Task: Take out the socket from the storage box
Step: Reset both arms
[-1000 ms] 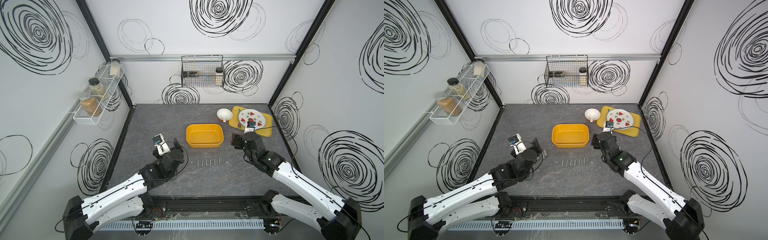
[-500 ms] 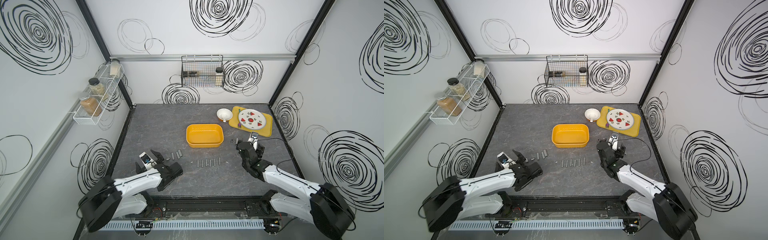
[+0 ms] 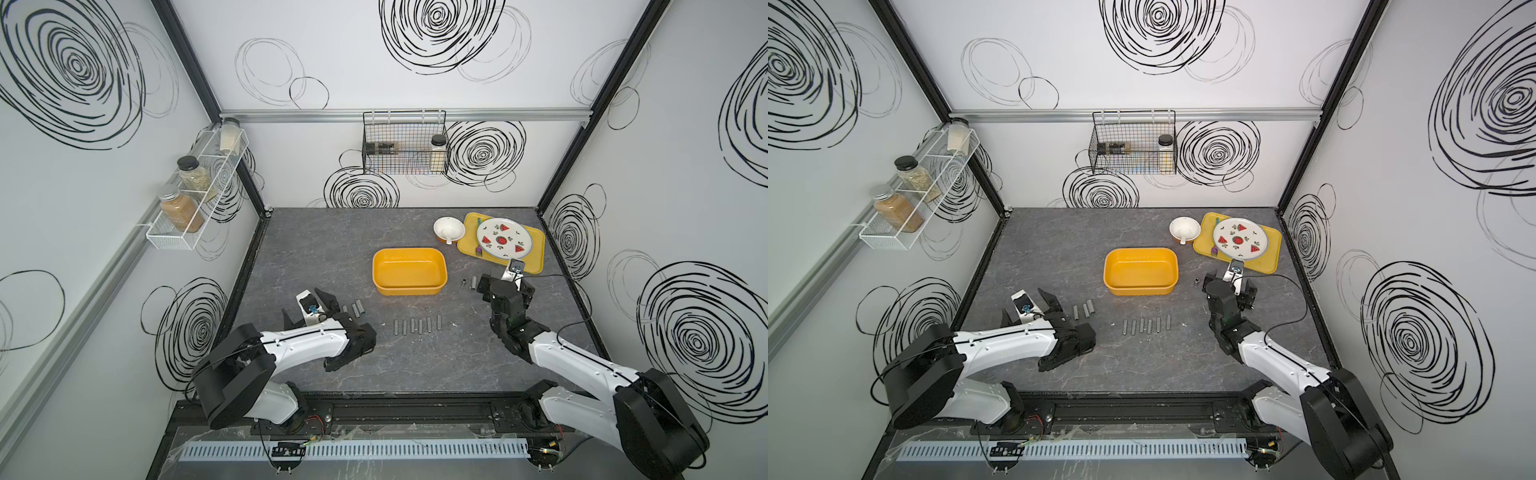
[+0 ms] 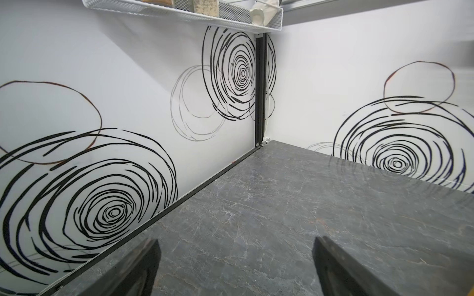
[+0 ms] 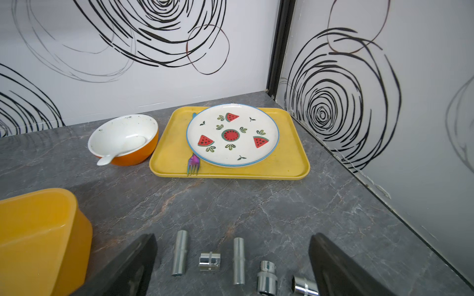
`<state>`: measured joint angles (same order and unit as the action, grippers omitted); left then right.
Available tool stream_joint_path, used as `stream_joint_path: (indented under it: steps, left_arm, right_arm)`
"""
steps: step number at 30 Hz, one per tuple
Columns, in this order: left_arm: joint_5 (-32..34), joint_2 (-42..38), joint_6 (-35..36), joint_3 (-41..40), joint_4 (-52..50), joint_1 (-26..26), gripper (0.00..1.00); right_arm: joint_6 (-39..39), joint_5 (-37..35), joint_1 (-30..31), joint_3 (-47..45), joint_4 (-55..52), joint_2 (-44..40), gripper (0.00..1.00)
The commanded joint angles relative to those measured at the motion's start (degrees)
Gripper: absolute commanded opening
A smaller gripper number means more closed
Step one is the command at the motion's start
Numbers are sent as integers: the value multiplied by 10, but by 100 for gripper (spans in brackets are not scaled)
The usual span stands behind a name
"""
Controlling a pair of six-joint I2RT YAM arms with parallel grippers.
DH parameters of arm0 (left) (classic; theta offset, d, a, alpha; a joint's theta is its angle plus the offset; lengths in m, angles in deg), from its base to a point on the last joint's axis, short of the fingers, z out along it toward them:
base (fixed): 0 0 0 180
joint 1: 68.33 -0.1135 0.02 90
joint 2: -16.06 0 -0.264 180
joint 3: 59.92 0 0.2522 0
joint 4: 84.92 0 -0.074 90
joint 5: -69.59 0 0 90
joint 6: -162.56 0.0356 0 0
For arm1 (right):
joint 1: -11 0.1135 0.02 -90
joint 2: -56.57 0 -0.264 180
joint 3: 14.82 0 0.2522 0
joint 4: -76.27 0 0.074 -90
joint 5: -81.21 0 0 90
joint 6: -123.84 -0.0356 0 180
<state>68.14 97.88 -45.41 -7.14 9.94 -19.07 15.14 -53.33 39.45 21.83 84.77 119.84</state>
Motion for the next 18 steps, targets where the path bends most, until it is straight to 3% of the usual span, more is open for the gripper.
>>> stream_joint_path:
  steps: [1,7,12,15,18]
  left_arm:
    - [84,23,-20,36,-43,41,99]
    - [84,-27,-5,17,-42,113,99]
    - [84,3,34,39,-43,190,99]
    - [83,7,16,25,-41,251,99]
    - [83,-12,-8,6,-40,349,99]
  right_arm:
    - [5,26,-1,15,4,1,97]
    - [1,41,-1,6,12,-15,97]
    - [2,47,-1,9,3,-28,97]
    - [-1,50,-1,6,2,-38,97]
    - [-2,53,-1,3,-1,-46,97]
